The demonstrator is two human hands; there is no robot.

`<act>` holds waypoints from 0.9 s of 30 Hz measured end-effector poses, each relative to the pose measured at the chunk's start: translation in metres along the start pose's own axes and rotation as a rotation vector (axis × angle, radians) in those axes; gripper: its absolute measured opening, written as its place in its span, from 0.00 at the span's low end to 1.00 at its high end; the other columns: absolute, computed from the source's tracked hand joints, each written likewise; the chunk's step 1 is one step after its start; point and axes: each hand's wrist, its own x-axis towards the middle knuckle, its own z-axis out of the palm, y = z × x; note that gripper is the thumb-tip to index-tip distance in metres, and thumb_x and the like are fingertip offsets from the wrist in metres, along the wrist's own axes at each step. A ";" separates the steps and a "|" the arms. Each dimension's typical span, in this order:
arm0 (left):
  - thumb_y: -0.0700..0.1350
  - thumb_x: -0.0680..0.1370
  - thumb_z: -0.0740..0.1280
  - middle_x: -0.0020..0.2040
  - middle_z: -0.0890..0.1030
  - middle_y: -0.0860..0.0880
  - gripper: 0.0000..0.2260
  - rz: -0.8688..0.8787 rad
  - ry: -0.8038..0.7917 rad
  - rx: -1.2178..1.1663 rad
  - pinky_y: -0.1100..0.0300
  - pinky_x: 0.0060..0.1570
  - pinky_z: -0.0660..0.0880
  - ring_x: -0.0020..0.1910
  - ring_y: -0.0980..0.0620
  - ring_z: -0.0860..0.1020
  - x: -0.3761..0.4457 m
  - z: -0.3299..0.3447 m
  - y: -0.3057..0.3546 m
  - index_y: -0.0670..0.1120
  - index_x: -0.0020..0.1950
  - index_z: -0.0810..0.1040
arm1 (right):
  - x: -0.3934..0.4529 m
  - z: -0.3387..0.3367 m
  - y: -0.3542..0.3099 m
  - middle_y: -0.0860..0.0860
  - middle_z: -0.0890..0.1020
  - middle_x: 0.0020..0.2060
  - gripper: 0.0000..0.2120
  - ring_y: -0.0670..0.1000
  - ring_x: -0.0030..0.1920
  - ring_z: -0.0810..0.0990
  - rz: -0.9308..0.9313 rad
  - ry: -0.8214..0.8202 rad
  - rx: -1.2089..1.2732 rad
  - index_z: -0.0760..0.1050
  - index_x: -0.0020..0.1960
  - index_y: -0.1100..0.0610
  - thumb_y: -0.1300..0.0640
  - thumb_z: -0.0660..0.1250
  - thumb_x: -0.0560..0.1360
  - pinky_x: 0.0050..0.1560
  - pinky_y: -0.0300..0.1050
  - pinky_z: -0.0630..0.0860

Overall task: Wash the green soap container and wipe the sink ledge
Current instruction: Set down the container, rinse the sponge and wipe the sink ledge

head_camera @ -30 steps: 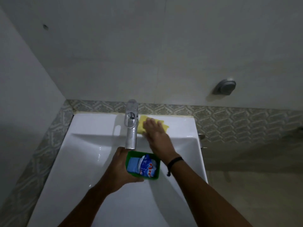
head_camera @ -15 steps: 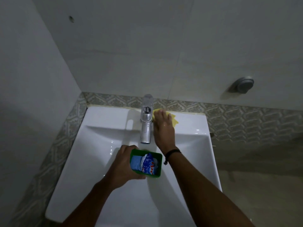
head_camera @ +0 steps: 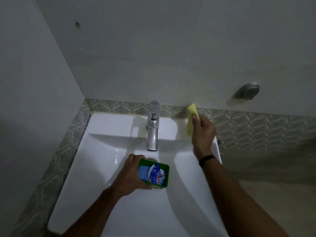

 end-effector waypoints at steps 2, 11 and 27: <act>0.54 0.53 0.83 0.51 0.68 0.56 0.37 0.009 -0.008 0.010 0.69 0.45 0.71 0.52 0.57 0.70 0.003 0.000 0.002 0.53 0.57 0.72 | -0.005 0.039 -0.011 0.48 0.82 0.42 0.10 0.41 0.37 0.77 0.073 -0.113 0.117 0.82 0.55 0.61 0.58 0.67 0.76 0.38 0.36 0.73; 0.51 0.53 0.84 0.54 0.67 0.53 0.41 -0.012 -0.022 -0.010 0.74 0.47 0.69 0.53 0.57 0.69 0.009 0.003 0.001 0.50 0.62 0.70 | 0.036 0.068 -0.027 0.61 0.84 0.44 0.09 0.59 0.43 0.80 -0.496 -0.932 -0.577 0.80 0.44 0.68 0.72 0.61 0.72 0.41 0.45 0.70; 0.58 0.52 0.81 0.55 0.69 0.52 0.39 0.082 -0.045 -0.020 0.56 0.51 0.78 0.54 0.52 0.73 0.021 0.021 0.015 0.52 0.59 0.71 | 0.060 -0.095 0.048 0.49 0.73 0.68 0.19 0.53 0.67 0.72 -0.427 -0.625 -0.946 0.73 0.68 0.54 0.63 0.62 0.77 0.68 0.50 0.68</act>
